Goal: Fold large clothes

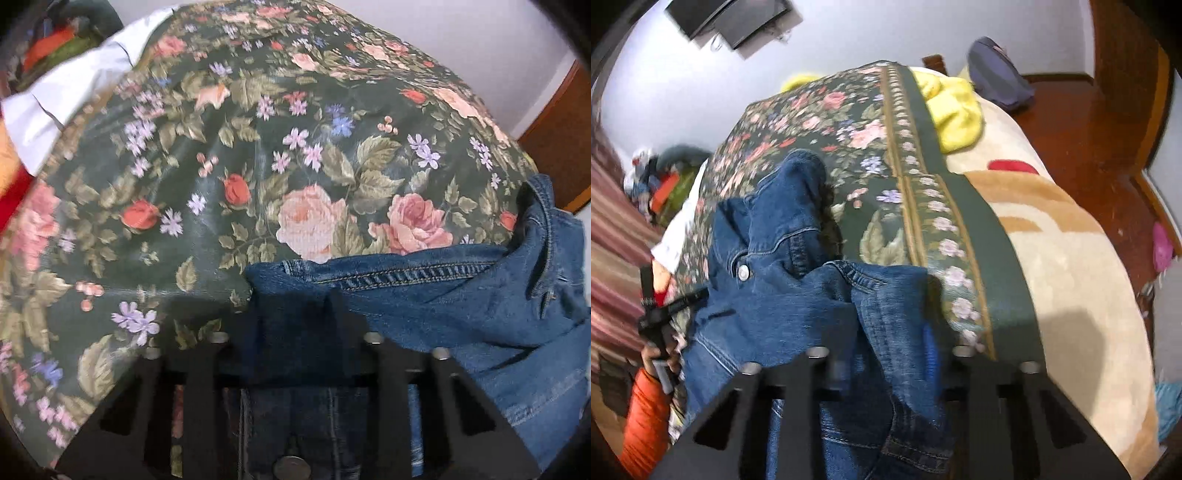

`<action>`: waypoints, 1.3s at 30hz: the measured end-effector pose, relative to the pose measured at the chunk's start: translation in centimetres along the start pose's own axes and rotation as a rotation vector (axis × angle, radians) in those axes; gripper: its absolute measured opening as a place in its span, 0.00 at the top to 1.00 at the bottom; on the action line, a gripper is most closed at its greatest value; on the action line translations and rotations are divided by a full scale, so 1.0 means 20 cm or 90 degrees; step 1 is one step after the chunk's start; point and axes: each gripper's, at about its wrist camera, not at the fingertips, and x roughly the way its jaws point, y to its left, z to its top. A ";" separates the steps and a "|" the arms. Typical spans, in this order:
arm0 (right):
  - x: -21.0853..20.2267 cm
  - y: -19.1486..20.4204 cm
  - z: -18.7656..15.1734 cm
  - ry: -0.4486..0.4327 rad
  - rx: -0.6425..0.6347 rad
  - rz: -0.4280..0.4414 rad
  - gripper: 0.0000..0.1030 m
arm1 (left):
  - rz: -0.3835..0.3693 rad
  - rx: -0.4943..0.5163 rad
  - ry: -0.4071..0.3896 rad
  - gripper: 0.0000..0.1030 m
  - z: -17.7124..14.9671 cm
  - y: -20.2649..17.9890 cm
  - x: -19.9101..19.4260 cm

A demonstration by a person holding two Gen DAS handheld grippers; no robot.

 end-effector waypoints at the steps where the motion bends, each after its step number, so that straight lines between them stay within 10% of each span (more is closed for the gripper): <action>1: -0.01 0.02 0.01 -0.004 -0.007 -0.007 0.81 | 0.015 0.005 -0.005 0.81 0.00 -0.01 -0.01; 4: -0.04 0.10 0.09 -0.031 -0.031 -0.010 0.83 | 0.054 0.010 -0.034 0.94 0.02 -0.01 -0.09; 15: 0.18 0.53 0.47 -0.064 -0.144 -0.032 0.84 | 0.101 -0.063 -0.094 0.94 0.02 0.37 -0.36; 28: 0.47 0.60 0.48 -0.056 -0.228 -0.192 0.78 | 0.199 -0.001 -0.061 0.90 -0.03 0.42 -0.15; 34: 0.40 0.50 0.47 -0.056 -0.221 -0.203 0.38 | 0.202 0.001 -0.055 0.86 -0.05 0.43 -0.13; 39: 0.25 0.48 0.45 -0.058 -0.203 -0.194 0.36 | 0.202 -0.003 -0.039 0.65 -0.07 0.43 -0.20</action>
